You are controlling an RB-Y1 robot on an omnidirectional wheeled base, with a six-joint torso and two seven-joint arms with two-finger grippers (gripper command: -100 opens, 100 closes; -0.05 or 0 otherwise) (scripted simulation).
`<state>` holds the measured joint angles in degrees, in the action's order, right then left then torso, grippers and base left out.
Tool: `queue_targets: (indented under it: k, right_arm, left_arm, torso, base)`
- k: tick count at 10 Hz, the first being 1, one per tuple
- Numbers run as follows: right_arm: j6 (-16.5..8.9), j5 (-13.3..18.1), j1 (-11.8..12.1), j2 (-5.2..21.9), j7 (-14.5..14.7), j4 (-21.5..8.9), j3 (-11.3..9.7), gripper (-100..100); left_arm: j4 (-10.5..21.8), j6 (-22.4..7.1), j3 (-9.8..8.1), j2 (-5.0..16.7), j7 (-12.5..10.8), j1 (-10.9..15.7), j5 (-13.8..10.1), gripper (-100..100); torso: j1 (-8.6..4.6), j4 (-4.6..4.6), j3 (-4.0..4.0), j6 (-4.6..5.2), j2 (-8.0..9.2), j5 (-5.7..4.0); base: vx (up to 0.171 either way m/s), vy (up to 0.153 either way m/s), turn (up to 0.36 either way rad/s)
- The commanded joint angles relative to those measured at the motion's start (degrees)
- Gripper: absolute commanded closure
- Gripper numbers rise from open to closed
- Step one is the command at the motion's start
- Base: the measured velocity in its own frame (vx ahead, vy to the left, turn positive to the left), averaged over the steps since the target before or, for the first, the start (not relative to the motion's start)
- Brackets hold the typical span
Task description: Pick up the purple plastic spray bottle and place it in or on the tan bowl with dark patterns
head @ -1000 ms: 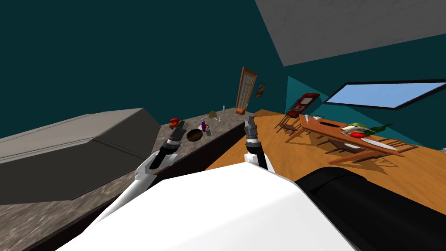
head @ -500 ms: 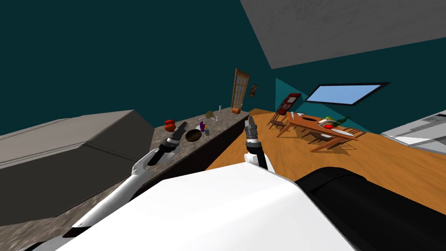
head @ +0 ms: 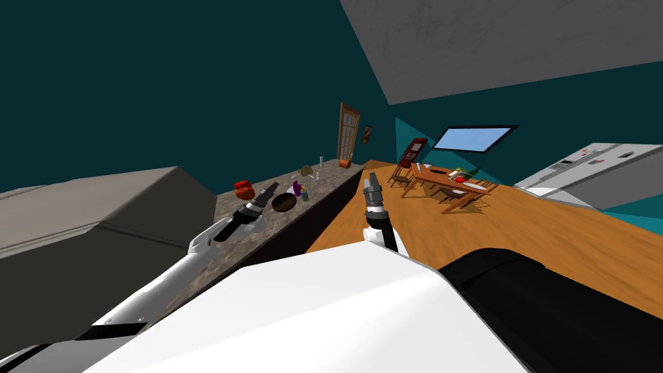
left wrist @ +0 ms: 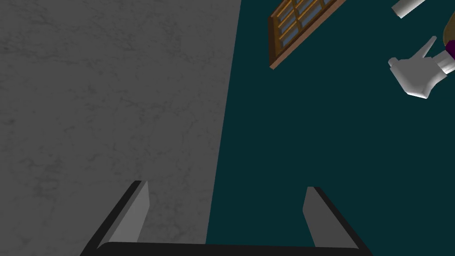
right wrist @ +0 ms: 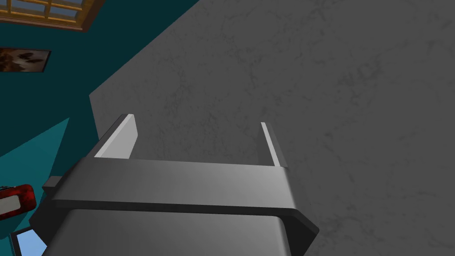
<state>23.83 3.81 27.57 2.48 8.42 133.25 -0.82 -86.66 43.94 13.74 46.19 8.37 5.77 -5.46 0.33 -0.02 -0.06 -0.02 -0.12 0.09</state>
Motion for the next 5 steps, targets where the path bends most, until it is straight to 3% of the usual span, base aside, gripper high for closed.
queue_targets:
  k: [1, 2, 3, 4, 5]
  right_arm:
    - [0.0, 0.0, 0.0, 0.0, 0.0, 0.0, 0.0, 0]
    - [0.0, 0.0, 0.0, 0.0, 0.0, 0.0, 0.0, 0]
    - [0.0, 0.0, 0.0, 0.0, 0.0, 0.0, 0.0, 0]
    - [0.0, 0.0, 0.0, 0.0, 0.0, 0.0, 0.0, 0]
    - [0.0, 0.0, 0.0, 0.0, 0.0, 0.0, 0.0, 0]
  left_arm:
    - [2.0, 0.1, 0.78, 0.9, 0.6, 1.0, 0.0, -100]
    - [4.2, 0.4, 2.20, 2.9, 1.6, 2.4, -0.1, -100]
    - [4.8, 0.4, 2.20, 2.9, 1.6, 2.4, -0.1, -100]
    - [7.4, 0.7, 3.67, 4.8, 2.7, 3.8, -0.1, -100]
    - [9.6, 0.9, 5.18, 6.5, 3.7, 5.1, -0.2, -100]
  torso:
    - [0.00, 0.00, 0.00, 0.00, 0.00, 0.00]
    - [-0.01, 0.00, -0.01, -0.06, -0.02, 0.01]
    - [0.02, 0.00, -0.01, -0.01, -0.01, 0.01]
    - [0.01, -0.01, -0.01, -0.06, -0.03, 0.01]
    - [-0.01, -0.01, -0.03, -0.01, -0.06, 0.00]
  base:
    - [-0.034, 0.057, -0.124]
    - [-0.040, 0.064, -0.241]
    - [-0.033, 0.060, -0.134]
    - [-0.025, 0.051, -0.236]
    - [-0.041, 0.063, -0.427]
